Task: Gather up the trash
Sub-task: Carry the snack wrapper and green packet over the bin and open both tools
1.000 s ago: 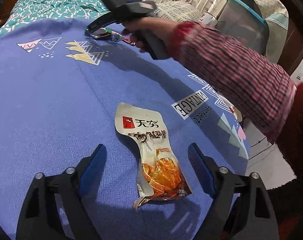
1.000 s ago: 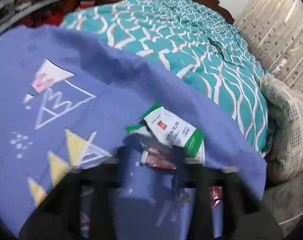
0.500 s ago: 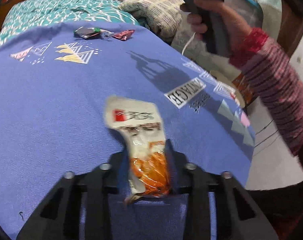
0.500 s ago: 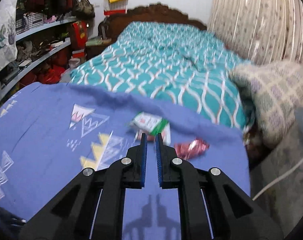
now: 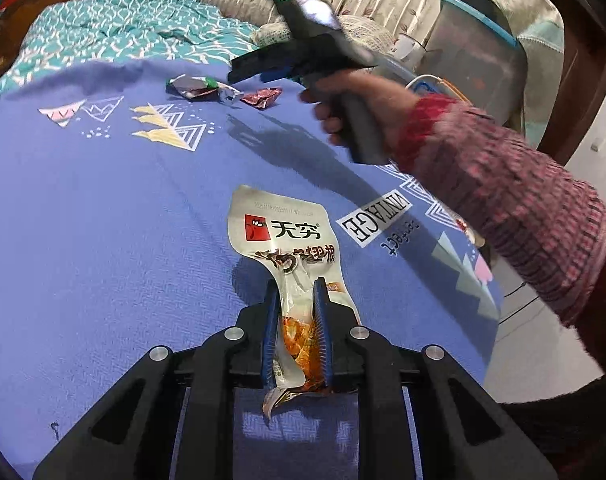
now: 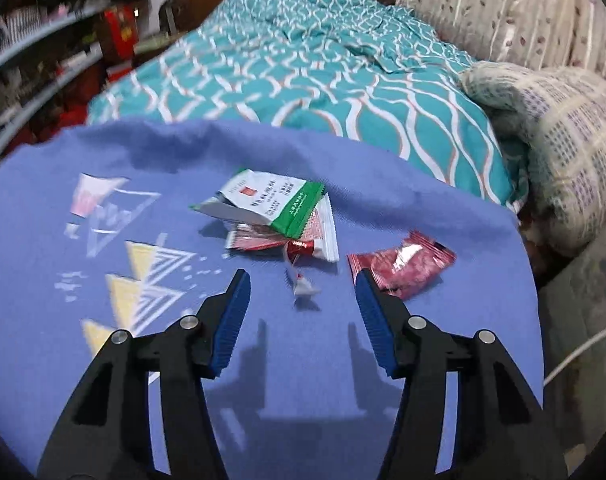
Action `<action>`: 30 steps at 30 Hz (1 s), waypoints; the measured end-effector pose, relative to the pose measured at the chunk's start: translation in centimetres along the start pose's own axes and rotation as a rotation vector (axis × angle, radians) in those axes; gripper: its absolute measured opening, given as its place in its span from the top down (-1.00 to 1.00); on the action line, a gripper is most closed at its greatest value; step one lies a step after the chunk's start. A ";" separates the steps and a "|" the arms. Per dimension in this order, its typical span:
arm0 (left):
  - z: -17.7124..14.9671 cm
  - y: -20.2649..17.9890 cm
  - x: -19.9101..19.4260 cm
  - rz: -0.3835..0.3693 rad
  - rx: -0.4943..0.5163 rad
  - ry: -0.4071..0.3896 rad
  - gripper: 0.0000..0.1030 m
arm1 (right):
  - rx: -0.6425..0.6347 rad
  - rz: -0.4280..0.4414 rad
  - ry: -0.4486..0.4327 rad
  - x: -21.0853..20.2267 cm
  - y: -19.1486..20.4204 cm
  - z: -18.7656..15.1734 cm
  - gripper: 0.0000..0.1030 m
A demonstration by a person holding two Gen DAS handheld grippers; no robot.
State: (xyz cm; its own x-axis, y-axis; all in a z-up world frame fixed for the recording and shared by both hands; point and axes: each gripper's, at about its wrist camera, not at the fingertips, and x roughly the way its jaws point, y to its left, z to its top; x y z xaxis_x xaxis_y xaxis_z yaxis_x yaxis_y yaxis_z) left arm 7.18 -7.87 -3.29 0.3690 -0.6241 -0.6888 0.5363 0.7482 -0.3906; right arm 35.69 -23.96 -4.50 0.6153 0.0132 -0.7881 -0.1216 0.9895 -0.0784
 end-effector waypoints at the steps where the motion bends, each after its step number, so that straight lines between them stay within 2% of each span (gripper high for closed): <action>1: 0.1 0.0 0.1 -0.005 -0.002 0.004 0.69 | -0.002 -0.010 0.006 0.8 0.1 0.3 -0.10; 3: 0.0 -0.2 0.1 -0.010 0.003 0.008 0.69 | 0.010 -0.021 -0.011 0.8 0.1 0.9 -0.10; 6: -0.1 -0.5 0.1 -0.022 0.016 0.009 0.69 | 0.018 0.007 -0.057 0.0 0.4 2.8 -0.17; 7: -0.1 -0.5 0.1 -0.025 0.016 0.011 0.69 | 0.007 0.009 -0.056 0.1 0.8 3.5 -0.23; 9: -0.1 -0.5 0.3 -0.034 0.010 0.018 0.69 | -0.030 0.022 -0.033 1.1 2.0 4.5 -0.55; 13: -0.1 -0.1 0.3 -0.049 -0.014 0.021 0.68 | -0.144 0.030 0.014 3.6 5.3 5.0 -0.59; 17: 0.0 0.4 0.3 -0.063 -0.032 0.027 0.68 | -0.270 0.008 -0.013 3.7 8.9 4.7 -0.57; 19: 0.0 0.4 0.3 -0.069 -0.034 0.030 0.68 | -0.308 -0.048 0.000 4.4 9.4 4.8 -0.28; 20: 0.0 0.4 0.3 -0.069 -0.034 0.031 0.68 | -0.309 -0.064 0.023 5.0 9.1 4.8 0.21; 21: 0.0 0.3 0.3 -0.069 -0.033 0.031 0.68 | -0.297 -0.077 0.055 5.7 8.6 5.0 0.58; 22: 0.0 0.4 0.3 -0.069 -0.032 0.032 0.68 | -0.270 -0.070 0.079 6.0 8.0 5.2 0.62; 23: 0.0 0.4 0.3 -0.067 -0.033 0.031 0.68 | -0.245 -0.051 0.072 5.8 7.3 5.3 0.78; 24: 0.0 0.5 0.3 -0.065 -0.036 0.031 0.68 | -0.227 -0.032 0.044 5.0 6.9 5.4 0.82; 27: 0.0 0.5 0.3 -0.065 -0.041 0.030 0.68 | -0.144 0.074 -0.042 0.7 5.7 5.6 0.82; 30: -0.1 0.3 0.2 -0.060 -0.031 0.025 0.68 | -0.024 0.221 -0.096 -4.2 3.9 4.6 0.82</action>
State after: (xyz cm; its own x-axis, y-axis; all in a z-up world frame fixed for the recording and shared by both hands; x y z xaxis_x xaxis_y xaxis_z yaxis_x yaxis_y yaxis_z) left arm 7.37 -7.78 -3.62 0.3175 -0.6621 -0.6788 0.5331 0.7167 -0.4496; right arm 36.17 -19.49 1.35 0.6426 0.2442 -0.7262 -0.2798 0.9572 0.0743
